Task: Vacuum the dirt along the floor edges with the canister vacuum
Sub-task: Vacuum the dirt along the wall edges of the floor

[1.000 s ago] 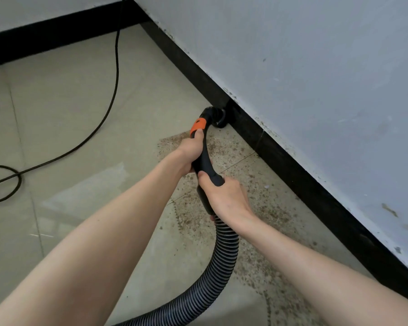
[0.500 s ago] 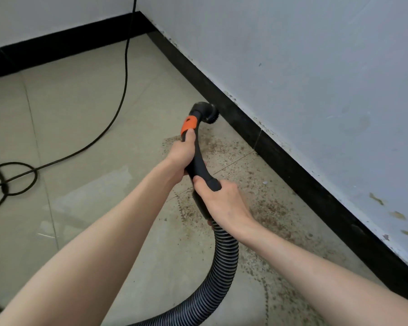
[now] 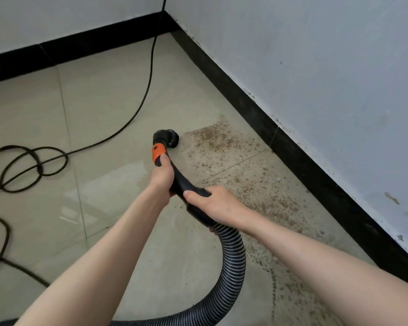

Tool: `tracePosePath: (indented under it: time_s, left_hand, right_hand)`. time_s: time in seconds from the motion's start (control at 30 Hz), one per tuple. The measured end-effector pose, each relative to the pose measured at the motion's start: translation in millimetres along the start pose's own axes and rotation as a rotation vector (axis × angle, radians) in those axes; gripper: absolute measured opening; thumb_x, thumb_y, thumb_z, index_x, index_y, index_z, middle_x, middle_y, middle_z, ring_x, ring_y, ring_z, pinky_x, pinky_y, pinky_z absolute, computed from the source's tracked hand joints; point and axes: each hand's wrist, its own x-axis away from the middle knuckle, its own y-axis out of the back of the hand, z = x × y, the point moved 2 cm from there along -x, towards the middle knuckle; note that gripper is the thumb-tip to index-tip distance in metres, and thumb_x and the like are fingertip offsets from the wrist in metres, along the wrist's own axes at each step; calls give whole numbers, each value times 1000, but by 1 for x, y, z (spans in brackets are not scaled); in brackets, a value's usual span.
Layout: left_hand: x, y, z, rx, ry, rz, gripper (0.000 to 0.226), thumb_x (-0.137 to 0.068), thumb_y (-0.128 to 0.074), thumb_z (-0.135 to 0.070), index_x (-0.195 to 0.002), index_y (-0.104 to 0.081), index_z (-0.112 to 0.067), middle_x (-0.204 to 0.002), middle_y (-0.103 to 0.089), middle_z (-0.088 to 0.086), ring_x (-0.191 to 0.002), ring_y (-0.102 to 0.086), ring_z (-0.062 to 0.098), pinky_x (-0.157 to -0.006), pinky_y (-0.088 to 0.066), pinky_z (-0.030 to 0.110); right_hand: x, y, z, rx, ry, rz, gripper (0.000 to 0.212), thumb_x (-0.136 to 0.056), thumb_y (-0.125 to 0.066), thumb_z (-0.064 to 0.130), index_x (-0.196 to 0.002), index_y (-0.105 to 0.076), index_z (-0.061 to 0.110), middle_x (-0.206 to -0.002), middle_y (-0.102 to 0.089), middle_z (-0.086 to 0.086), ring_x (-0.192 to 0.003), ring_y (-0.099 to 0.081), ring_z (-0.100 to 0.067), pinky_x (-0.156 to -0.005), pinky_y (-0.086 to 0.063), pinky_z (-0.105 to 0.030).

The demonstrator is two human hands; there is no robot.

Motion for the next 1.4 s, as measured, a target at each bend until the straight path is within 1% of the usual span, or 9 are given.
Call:
tracePosePath:
  time_s: [0.23,0.5,0.6,0.67,0.8,0.93,1.2,1.3,1.4]
  left_hand:
    - [-2,-48,-15,-123,-20,75,58,-99,-30,-50,-130,-42,-2,-118,-57,18,-105,-58,35,-92,-51,47]
    - [-14,-99,-35,-267,-70,140,54,-99,-28,-50,-120,-48,-4,-90,-56,8,-81,-58,25,-65,-50,35]
    - [-20,-115,-40,-329,-94,154,57,-99,-27,-51,-123,-46,-3,-101,-58,12,-90,-60,28,-77,-54,38]
    - [-21,-123,-43,-372,-120,155,56,-99,-27,-51,-120,-47,-3,-93,-57,9,-83,-57,25,-69,-51,34]
    - [-25,-138,-48,-419,-148,181,59,-99,-26,-51,-122,-49,-2,-103,-57,11,-92,-57,28,-81,-50,36]
    - [-26,-148,-52,-434,-151,224,58,-99,-28,-51,-125,-47,-3,-89,-53,7,-83,-54,25,-71,-44,33]
    - [-27,-137,-47,-452,-180,236,58,-99,-27,-50,-122,-47,-1,-104,-59,14,-96,-60,31,-81,-52,37]
    - [-25,-122,-51,-401,-188,192,54,-99,-29,-50,-119,-48,-3,-89,-55,8,-87,-57,27,-71,-49,34]
    - [-26,-92,-50,-320,-164,122,51,-99,-30,-50,-113,-49,-4,-85,-54,7,-84,-57,26,-71,-50,35]
  right_hand:
    - [-13,25,-19,-135,-57,-102,42,-72,-65,60,-64,-64,18,-46,-61,5,-38,-58,-14,-41,-46,-23]
    - [-38,53,-32,-211,-93,-218,48,-65,-63,65,-64,-62,17,-48,-60,4,-43,-60,-18,-45,-53,-33]
    - [-43,59,-36,-288,-118,-253,47,-69,-65,62,-68,-62,15,-43,-59,4,-38,-59,-20,-41,-49,-29]
    - [-47,61,-38,-319,-129,-277,49,-69,-65,62,-74,-63,13,-43,-60,3,-37,-59,-21,-40,-47,-26]
    - [-54,64,-41,-307,-133,-350,51,-68,-61,67,-77,-64,17,-65,-67,-7,-40,-63,-21,-41,-48,-27]
    - [-55,65,-41,-300,-128,-391,59,-63,-56,72,-80,-63,16,-73,-68,-13,-40,-63,-22,-40,-47,-26]
    - [-45,59,-37,-339,-134,-345,47,-80,-64,57,-80,-63,10,-68,-66,-13,-40,-61,-22,-40,-47,-26]
    - [-43,57,-26,-314,-114,-307,46,-80,-64,58,-79,-63,11,-69,-66,-11,-46,-63,-23,-43,-51,-32]
    - [-40,43,-13,-254,-71,-238,46,-76,-64,59,-73,-62,14,-59,-64,-3,-47,-61,-23,-47,-53,-34]
